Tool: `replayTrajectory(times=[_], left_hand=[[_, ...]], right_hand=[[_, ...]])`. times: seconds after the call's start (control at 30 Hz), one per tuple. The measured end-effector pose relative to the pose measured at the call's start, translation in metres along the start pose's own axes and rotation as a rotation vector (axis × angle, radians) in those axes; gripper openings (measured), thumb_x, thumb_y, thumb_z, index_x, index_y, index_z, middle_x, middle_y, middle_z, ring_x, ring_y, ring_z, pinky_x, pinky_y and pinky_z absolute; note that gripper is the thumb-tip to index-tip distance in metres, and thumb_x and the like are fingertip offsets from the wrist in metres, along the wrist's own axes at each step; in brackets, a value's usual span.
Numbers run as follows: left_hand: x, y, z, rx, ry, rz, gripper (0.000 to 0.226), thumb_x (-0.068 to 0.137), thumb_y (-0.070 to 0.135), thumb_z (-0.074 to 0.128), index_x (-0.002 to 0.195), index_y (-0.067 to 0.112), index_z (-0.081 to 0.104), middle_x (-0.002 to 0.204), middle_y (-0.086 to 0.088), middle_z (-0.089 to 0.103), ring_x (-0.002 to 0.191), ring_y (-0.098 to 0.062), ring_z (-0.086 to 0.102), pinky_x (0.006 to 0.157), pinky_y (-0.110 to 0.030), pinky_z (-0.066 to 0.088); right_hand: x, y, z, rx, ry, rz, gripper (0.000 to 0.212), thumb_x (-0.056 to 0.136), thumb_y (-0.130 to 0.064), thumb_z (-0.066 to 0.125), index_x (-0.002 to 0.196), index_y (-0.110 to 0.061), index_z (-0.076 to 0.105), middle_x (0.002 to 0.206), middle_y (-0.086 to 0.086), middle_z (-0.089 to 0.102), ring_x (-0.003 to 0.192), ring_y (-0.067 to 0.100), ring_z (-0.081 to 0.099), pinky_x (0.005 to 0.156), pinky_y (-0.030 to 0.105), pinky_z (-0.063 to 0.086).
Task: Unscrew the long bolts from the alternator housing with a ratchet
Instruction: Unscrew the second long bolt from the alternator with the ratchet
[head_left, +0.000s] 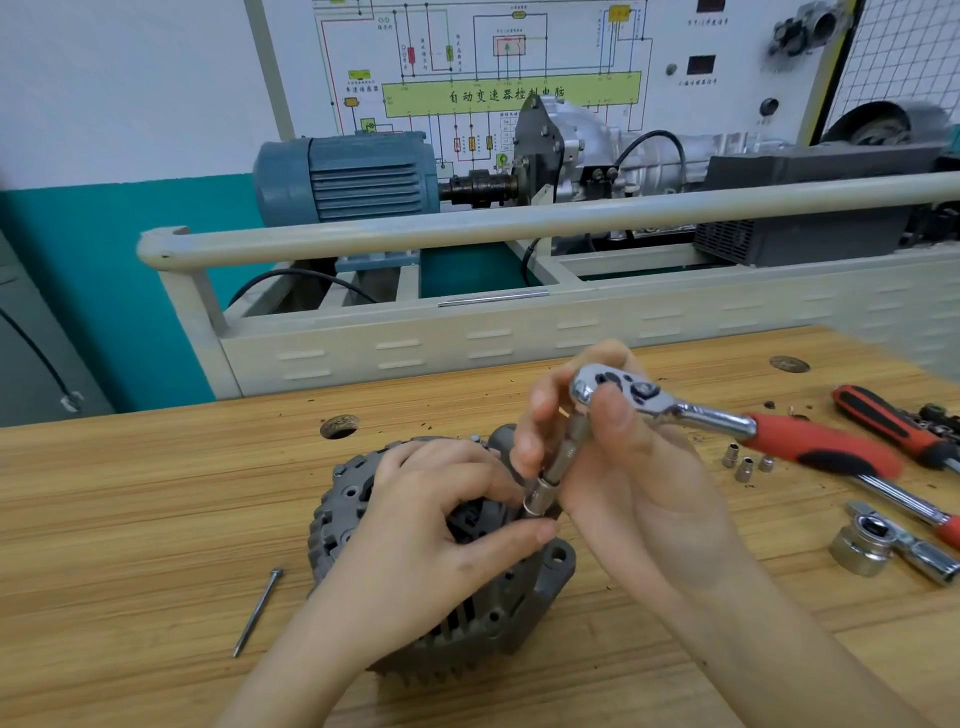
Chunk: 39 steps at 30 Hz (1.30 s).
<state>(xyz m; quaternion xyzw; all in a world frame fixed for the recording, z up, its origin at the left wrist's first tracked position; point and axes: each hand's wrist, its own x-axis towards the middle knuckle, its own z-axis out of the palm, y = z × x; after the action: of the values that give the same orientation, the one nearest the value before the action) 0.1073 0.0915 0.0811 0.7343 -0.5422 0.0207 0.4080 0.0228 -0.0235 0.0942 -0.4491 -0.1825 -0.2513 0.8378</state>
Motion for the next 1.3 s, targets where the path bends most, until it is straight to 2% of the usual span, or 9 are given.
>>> replayTrajectory(times=[0.17,0.37,0.6,0.7,0.8,0.9,1.07,1.17,1.3], left_hand=[[-0.0004,-0.0014,0.0013,-0.009,0.0,-0.001,0.03,0.065,0.062,0.054,0.068,0.033,0.059,0.087,0.018,0.058,0.092,-0.001,0.052,0.097,-0.039,0.03],[-0.0005,-0.0011,-0.0014,-0.016,-0.05,-0.006,0.027,0.067,0.063,0.05,0.079,0.043,0.063,0.097,0.026,0.059,0.103,0.002,0.049,0.103,-0.038,0.025],[-0.0001,-0.0014,0.0012,0.013,-0.013,-0.009,0.037,0.063,0.064,0.051,0.074,0.031,0.063,0.095,0.025,0.055,0.095,0.003,0.048,0.1,-0.034,0.026],[0.0006,0.0002,0.0005,-0.039,-0.016,0.006,0.025,0.065,0.059,0.056,0.072,0.036,0.061,0.09,0.02,0.061,0.094,-0.001,0.052,0.097,-0.043,0.032],[0.001,-0.0007,0.0001,-0.083,-0.038,0.004,0.034,0.067,0.057,0.058,0.083,0.028,0.066,0.096,0.015,0.062,0.099,-0.008,0.054,0.095,-0.048,0.036],[0.0011,-0.0014,0.0005,-0.084,-0.051,0.001,0.044,0.068,0.056,0.057,0.099,0.025,0.051,0.103,0.01,0.058,0.101,-0.008,0.054,0.095,-0.047,0.038],[0.0014,-0.0028,0.0019,-0.035,-0.051,0.021,0.039,0.069,0.056,0.056,0.081,0.021,0.068,0.091,0.011,0.061,0.096,-0.01,0.055,0.093,-0.047,0.038],[0.0012,-0.0025,0.0032,0.022,-0.017,0.013,0.038,0.066,0.061,0.054,0.076,0.026,0.065,0.084,0.01,0.061,0.09,-0.004,0.054,0.096,-0.039,0.032],[0.0011,-0.0012,0.0012,0.019,-0.031,-0.002,0.04,0.065,0.063,0.052,0.08,0.029,0.067,0.095,0.014,0.063,0.102,0.0,0.05,0.101,-0.026,0.021]], right_hand=[[-0.0012,0.0005,0.0032,-0.059,-0.033,-0.006,0.028,0.064,-0.04,0.078,0.075,-0.02,0.062,0.069,-0.001,0.062,0.062,0.013,0.058,0.06,0.025,0.048],[-0.0003,0.0017,0.0022,-0.059,-0.016,0.006,0.03,0.065,-0.043,0.075,0.08,-0.019,0.065,0.072,0.0,0.063,0.061,0.014,0.059,0.061,0.024,0.049],[-0.0038,0.0019,0.0046,-0.129,-0.022,-0.033,0.032,0.06,-0.038,0.081,0.076,-0.019,0.061,0.071,0.0,0.063,0.062,0.013,0.061,0.061,0.024,0.049],[-0.0034,0.0018,0.0052,-0.136,-0.039,-0.012,0.032,0.063,-0.043,0.077,0.079,-0.02,0.062,0.072,0.0,0.064,0.063,0.015,0.06,0.062,0.025,0.049],[-0.002,0.0009,0.0065,-0.143,-0.087,0.031,0.031,0.07,-0.049,0.069,0.083,-0.021,0.064,0.073,-0.001,0.065,0.064,0.014,0.06,0.063,0.024,0.049],[-0.0022,0.0014,0.0081,-0.156,-0.129,0.068,0.032,0.075,-0.053,0.062,0.085,-0.023,0.066,0.075,-0.004,0.066,0.067,0.012,0.061,0.065,0.022,0.049],[-0.0024,0.0023,0.0073,-0.122,-0.074,0.052,0.031,0.066,-0.05,0.072,0.079,-0.022,0.067,0.071,-0.004,0.065,0.065,0.01,0.061,0.062,0.02,0.049],[-0.0035,0.0003,0.0043,-0.062,-0.061,0.028,0.031,0.062,-0.04,0.08,0.076,-0.018,0.063,0.072,-0.002,0.064,0.064,0.012,0.061,0.063,0.023,0.049],[-0.0048,0.0013,0.0043,-0.047,-0.076,0.021,0.032,0.064,-0.037,0.079,0.08,-0.016,0.06,0.075,0.0,0.064,0.064,0.014,0.061,0.065,0.024,0.05]])
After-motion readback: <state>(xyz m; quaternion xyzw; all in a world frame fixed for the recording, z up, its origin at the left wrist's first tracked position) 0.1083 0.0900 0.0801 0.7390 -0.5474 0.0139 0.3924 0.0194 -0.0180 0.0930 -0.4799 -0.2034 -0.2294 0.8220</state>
